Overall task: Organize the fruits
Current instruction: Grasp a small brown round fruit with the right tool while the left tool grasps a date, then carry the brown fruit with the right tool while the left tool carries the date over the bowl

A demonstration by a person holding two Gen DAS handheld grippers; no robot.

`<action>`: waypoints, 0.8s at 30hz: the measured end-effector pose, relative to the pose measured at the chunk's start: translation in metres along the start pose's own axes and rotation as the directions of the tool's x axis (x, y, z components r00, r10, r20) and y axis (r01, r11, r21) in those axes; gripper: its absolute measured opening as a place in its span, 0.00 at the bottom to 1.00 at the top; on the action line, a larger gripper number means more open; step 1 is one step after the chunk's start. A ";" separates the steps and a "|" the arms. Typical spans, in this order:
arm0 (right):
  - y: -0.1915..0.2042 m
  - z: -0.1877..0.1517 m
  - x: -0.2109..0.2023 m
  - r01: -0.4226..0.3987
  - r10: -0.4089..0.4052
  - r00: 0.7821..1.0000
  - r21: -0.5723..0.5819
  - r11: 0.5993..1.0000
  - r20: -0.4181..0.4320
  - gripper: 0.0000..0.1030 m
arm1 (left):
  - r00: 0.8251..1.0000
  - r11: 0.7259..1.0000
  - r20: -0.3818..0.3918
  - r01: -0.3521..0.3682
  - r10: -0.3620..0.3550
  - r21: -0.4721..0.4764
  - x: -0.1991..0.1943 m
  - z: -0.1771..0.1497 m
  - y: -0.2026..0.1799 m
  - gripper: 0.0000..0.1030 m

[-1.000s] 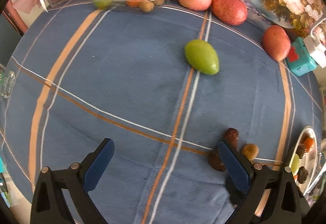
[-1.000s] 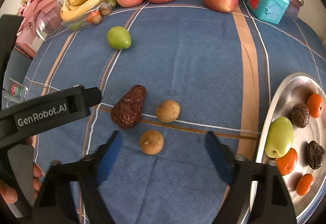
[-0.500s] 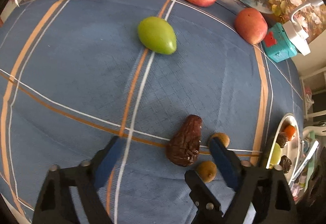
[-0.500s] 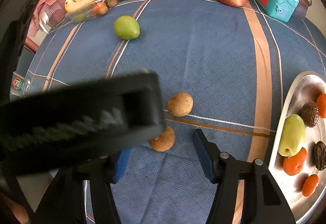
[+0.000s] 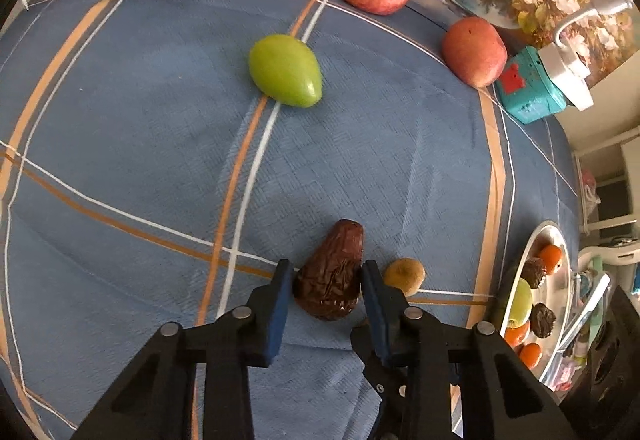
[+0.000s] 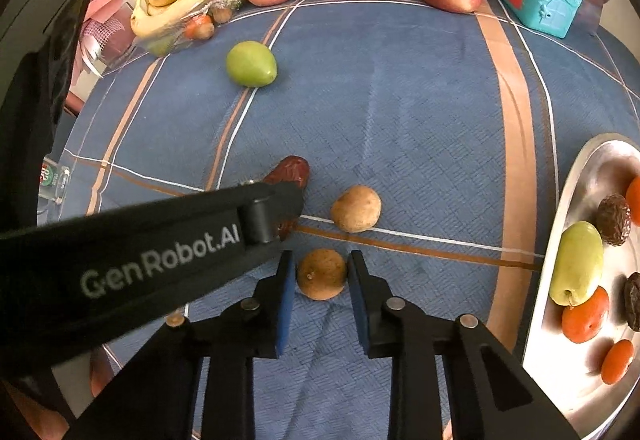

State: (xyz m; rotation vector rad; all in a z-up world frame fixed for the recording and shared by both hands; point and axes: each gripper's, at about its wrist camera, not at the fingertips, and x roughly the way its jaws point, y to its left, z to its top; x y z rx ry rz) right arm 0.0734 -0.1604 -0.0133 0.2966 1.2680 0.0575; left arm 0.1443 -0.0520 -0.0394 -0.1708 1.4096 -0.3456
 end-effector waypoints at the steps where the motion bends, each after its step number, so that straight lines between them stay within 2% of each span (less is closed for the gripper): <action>1: 0.002 0.002 0.002 -0.001 0.001 1.000 0.001 1.000 0.001 0.27 | 1.000 1.000 0.005 -0.001 0.001 -0.006 -0.004 -0.001 0.001 0.36; 7: 0.004 0.004 0.000 -0.003 0.002 1.000 0.007 1.000 0.015 0.26 | 0.996 0.996 0.084 -0.024 0.032 -0.088 -0.029 0.000 0.019 0.36; 12: -0.010 0.006 -0.016 0.059 -0.061 0.996 0.046 0.997 0.058 0.26 | 0.990 0.992 0.135 -0.028 0.045 -0.127 -0.042 0.005 0.034 0.36; 16: -0.021 0.007 -0.034 0.111 -0.118 0.987 0.067 0.992 0.106 0.26 | 0.986 0.992 0.164 -0.022 0.043 -0.127 -0.052 0.009 0.039 0.36; 24: -0.038 0.008 -0.068 0.137 -0.157 0.970 0.119 0.983 0.183 0.26 | 0.975 0.996 0.220 0.002 0.017 -0.087 -0.075 0.006 0.029 0.36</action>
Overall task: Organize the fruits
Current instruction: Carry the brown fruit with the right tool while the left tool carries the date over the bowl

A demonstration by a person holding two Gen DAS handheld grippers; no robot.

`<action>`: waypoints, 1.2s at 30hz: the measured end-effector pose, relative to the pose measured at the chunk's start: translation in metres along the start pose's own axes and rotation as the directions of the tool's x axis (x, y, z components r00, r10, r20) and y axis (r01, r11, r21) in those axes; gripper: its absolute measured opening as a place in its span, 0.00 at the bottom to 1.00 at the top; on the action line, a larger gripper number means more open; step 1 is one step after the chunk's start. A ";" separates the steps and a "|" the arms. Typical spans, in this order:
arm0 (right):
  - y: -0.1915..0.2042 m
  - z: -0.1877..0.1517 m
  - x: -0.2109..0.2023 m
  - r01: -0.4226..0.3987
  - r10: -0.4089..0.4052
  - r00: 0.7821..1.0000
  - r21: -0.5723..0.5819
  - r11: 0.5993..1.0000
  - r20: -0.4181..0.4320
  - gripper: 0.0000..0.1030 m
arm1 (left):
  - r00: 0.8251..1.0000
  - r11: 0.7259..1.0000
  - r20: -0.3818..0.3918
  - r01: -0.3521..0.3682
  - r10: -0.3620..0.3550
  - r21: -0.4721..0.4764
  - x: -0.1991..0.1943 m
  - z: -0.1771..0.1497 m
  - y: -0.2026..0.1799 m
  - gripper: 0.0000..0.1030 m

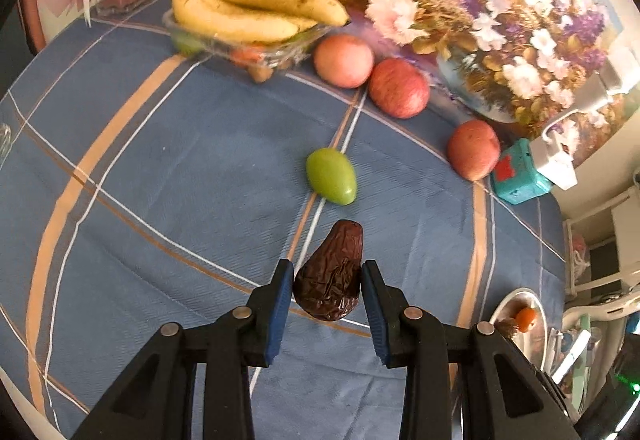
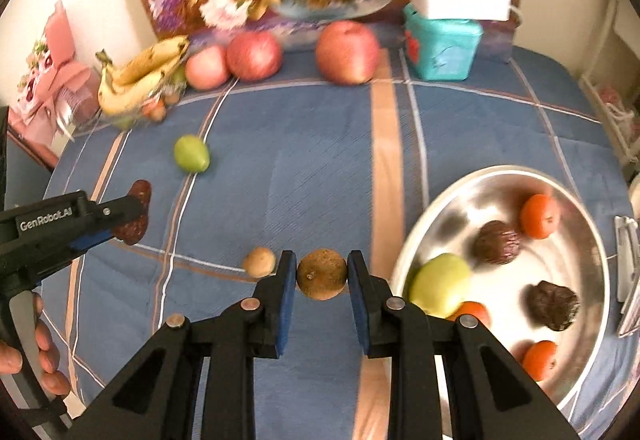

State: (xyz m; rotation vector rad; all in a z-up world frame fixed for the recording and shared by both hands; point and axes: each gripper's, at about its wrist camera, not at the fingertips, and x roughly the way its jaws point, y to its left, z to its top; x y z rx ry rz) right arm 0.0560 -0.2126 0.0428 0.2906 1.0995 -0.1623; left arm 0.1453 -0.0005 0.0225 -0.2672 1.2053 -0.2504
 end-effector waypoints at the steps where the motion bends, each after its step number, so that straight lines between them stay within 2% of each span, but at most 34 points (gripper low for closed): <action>1: -0.003 0.001 -0.003 0.000 0.000 1.000 0.011 1.000 0.007 0.26 | 1.000 1.000 0.004 0.006 -0.006 0.005 -0.001 0.000 -0.003 0.36; 7: -0.028 0.001 -0.013 -0.001 -0.001 1.000 0.076 0.997 0.025 0.26 | 1.000 0.998 0.004 0.027 -0.027 0.058 -0.002 -0.004 -0.026 0.36; 13: -0.076 -0.002 -0.020 0.067 -0.076 0.997 0.205 0.976 0.034 0.26 | 0.997 0.990 -0.037 0.077 -0.074 0.118 0.001 -0.016 -0.052 0.36; 17: -0.114 -0.009 -0.027 0.103 -0.119 0.992 0.308 0.946 0.032 0.26 | 0.995 0.981 -0.054 0.095 -0.087 0.171 0.001 -0.027 -0.076 0.36; 23: -0.146 -0.017 -0.034 0.115 -0.136 0.990 0.393 0.912 0.027 0.26 | 0.985 0.954 -0.119 0.150 -0.123 0.259 0.008 -0.051 -0.117 0.36; 26: -0.151 -0.018 -0.032 0.110 -0.129 0.991 0.409 0.906 0.019 0.26 | 0.980 0.931 -0.154 0.170 -0.125 0.323 0.012 -0.066 -0.139 0.36; 31: -0.154 -0.020 -0.029 0.101 -0.117 0.993 0.416 0.904 0.013 0.26 | 0.972 0.898 -0.202 0.192 -0.118 0.395 0.019 -0.087 -0.163 0.36; 36: -0.154 -0.020 -0.024 0.090 -0.100 0.995 0.416 0.905 0.003 0.27 | 0.965 0.878 -0.242 0.202 -0.102 0.433 0.029 -0.104 -0.178 0.37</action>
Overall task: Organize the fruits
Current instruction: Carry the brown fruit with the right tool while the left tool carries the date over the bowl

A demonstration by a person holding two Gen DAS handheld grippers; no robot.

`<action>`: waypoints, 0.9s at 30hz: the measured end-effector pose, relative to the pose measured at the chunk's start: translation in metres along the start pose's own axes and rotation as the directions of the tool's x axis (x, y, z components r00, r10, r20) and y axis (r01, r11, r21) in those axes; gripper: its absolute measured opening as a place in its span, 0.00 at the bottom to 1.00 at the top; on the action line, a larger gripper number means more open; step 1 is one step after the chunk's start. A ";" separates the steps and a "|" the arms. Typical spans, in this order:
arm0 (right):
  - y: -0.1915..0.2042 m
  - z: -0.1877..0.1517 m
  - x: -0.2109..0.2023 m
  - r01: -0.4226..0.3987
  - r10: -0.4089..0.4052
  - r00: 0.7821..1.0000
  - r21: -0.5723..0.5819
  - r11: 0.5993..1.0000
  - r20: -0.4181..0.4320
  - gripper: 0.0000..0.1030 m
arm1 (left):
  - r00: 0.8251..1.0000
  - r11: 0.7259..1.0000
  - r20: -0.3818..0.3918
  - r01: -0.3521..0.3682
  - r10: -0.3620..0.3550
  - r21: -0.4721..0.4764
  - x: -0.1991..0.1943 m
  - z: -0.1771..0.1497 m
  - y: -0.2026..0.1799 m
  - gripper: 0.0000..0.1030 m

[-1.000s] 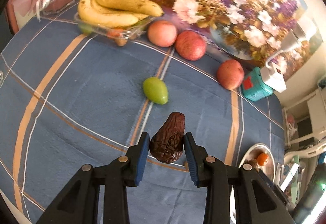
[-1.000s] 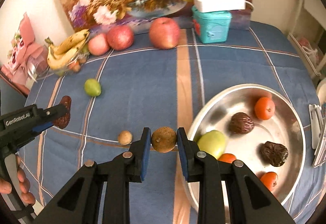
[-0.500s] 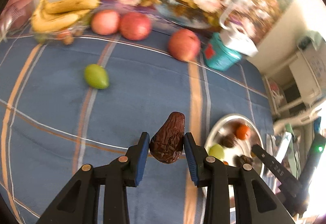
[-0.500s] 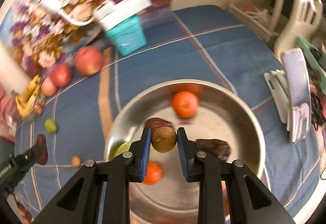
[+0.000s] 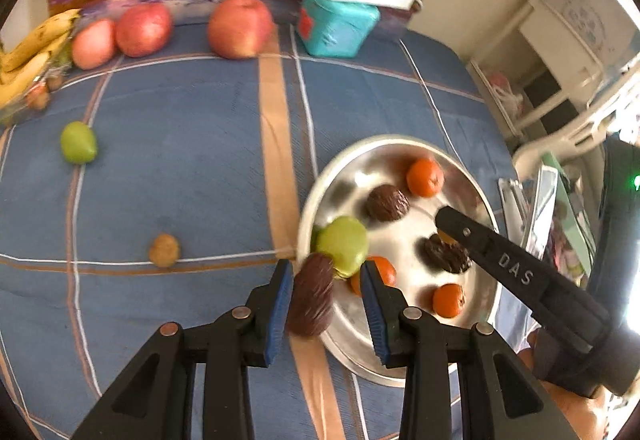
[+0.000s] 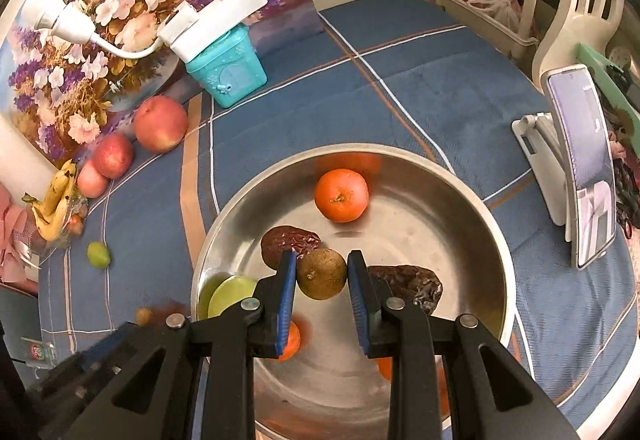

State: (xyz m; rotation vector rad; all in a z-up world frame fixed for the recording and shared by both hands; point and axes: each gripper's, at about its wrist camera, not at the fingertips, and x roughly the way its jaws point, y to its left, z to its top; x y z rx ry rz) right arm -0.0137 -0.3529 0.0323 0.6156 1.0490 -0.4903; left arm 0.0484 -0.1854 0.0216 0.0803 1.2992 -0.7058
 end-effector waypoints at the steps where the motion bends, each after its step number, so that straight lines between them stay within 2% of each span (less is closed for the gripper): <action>1: 0.000 -0.001 0.001 0.000 0.000 1.000 0.001 1.000 -0.003 0.27 | 1.000 1.000 -0.006 -0.003 0.003 0.006 0.002 -0.001 -0.002 0.37; 6: 0.001 -0.002 0.004 -0.008 0.008 1.000 -0.007 1.000 -0.018 0.27 | 0.999 1.000 -0.032 0.001 -0.001 0.017 0.012 -0.004 -0.006 0.37; 9: 0.002 -0.003 0.007 -0.012 0.012 0.999 -0.011 1.000 -0.030 0.27 | 1.000 1.000 -0.023 0.011 -0.012 -0.025 0.008 -0.001 0.010 0.37; 13: 0.001 -0.003 0.008 -0.014 0.013 0.999 -0.013 1.000 -0.033 0.27 | 0.999 0.994 0.006 -0.051 0.052 -0.100 -0.002 0.000 0.042 0.37; 17: 0.002 -0.005 0.010 -0.019 0.018 0.999 -0.018 1.000 -0.046 0.26 | 0.999 0.983 -0.008 -0.044 0.043 -0.180 -0.002 -0.006 0.069 0.37; 22: 0.008 -0.014 0.009 -0.021 0.019 0.999 -0.041 0.999 -0.048 0.26 | 0.994 0.975 -0.020 -0.108 0.106 -0.193 -0.003 -0.016 0.082 0.38; 24: 0.009 -0.018 0.008 -0.020 0.017 0.999 -0.047 0.999 -0.049 0.26 | 0.993 0.974 -0.042 -0.113 0.107 -0.196 0.001 -0.021 0.084 0.38; 25: 0.009 -0.019 0.007 -0.020 0.018 0.999 -0.050 0.999 -0.050 0.26 | 0.993 0.974 -0.054 -0.110 0.102 -0.196 0.003 -0.023 0.084 0.39; 27: 0.010 -0.022 0.007 -0.022 0.019 0.998 -0.055 0.998 -0.052 0.26 | 0.991 0.973 -0.077 -0.120 0.107 -0.195 0.009 -0.026 0.085 0.53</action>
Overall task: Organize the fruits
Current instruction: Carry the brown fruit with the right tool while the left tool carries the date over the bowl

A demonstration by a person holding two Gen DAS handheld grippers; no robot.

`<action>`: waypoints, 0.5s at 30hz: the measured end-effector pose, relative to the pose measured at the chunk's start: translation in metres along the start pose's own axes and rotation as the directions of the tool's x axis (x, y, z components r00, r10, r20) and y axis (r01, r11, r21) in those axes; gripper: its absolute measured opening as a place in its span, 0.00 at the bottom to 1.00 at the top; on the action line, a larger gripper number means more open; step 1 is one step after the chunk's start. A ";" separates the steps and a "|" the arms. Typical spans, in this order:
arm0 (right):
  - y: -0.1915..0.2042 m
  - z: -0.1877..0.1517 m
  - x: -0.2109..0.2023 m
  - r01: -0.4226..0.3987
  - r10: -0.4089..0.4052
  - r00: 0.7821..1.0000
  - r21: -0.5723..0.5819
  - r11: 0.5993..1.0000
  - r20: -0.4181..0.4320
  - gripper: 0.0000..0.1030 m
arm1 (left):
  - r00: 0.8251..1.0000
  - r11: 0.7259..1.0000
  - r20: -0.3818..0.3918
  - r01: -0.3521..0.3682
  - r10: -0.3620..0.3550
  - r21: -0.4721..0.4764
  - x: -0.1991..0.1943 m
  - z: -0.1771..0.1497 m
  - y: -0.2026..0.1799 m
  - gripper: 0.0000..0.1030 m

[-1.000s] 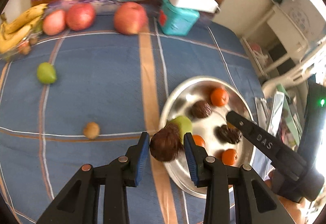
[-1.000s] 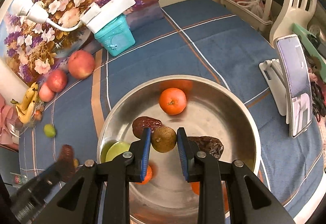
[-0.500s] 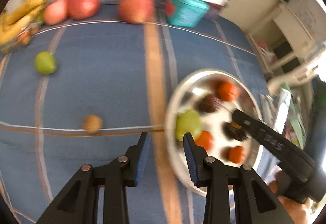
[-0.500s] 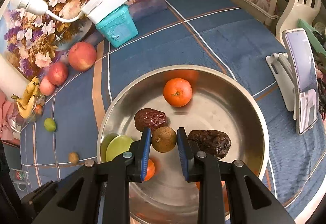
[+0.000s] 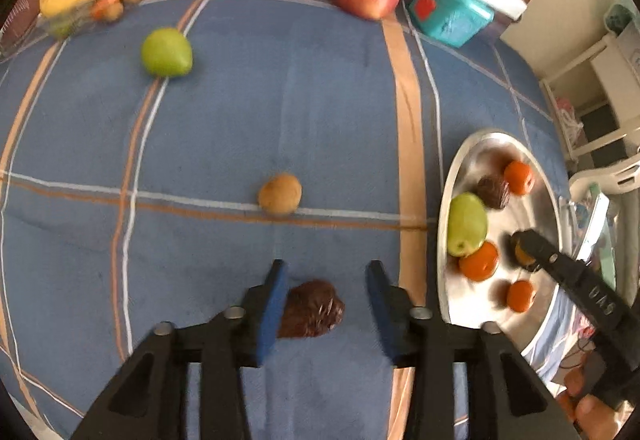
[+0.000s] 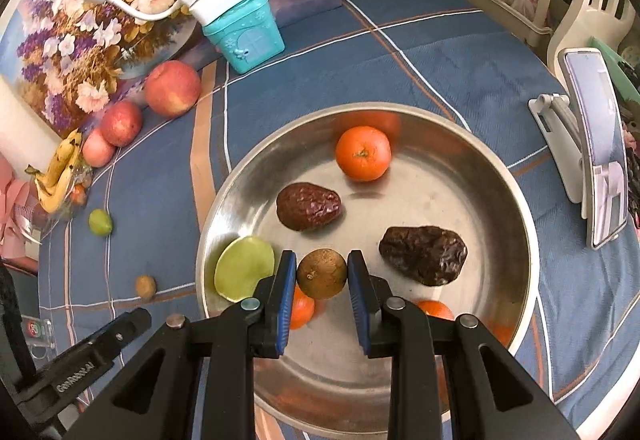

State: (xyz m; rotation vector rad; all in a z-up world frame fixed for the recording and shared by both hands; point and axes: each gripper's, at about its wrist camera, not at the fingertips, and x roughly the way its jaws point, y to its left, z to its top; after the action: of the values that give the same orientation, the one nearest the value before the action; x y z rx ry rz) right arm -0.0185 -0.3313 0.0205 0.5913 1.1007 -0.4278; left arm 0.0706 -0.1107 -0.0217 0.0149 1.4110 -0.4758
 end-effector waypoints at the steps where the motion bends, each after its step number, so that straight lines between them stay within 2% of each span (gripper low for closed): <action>1: 0.000 -0.001 0.000 -0.002 0.002 1.000 -0.002 1.000 0.000 0.26 | 1.000 1.000 -0.008 -0.016 0.016 0.005 0.003 -0.002 0.000 0.55; 6: 0.001 -0.001 -0.001 -0.012 0.012 1.000 -0.005 1.000 0.002 0.26 | 0.998 0.998 -0.043 -0.054 0.056 0.040 0.012 -0.007 -0.005 0.63; 12: 0.000 0.000 0.000 -0.020 0.020 1.000 -0.002 1.000 -0.003 0.26 | 0.990 0.980 -0.067 -0.111 0.123 0.164 0.028 -0.016 -0.025 0.62; 13: 0.000 0.000 0.000 -0.021 0.021 1.000 -0.001 1.000 -0.003 0.26 | 0.988 0.975 -0.061 -0.128 0.142 0.181 0.029 -0.017 -0.028 0.59; 15: -0.001 0.000 0.000 -0.023 0.023 1.000 0.002 1.000 -0.002 0.26 | 0.982 0.964 -0.044 -0.174 0.186 0.200 0.029 -0.017 -0.031 0.43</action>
State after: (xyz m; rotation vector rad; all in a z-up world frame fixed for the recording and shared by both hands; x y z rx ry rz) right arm -0.0190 -0.3322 0.0207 0.6063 1.0946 -0.4084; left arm 0.0468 -0.1433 -0.0436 0.3174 1.4045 -0.4643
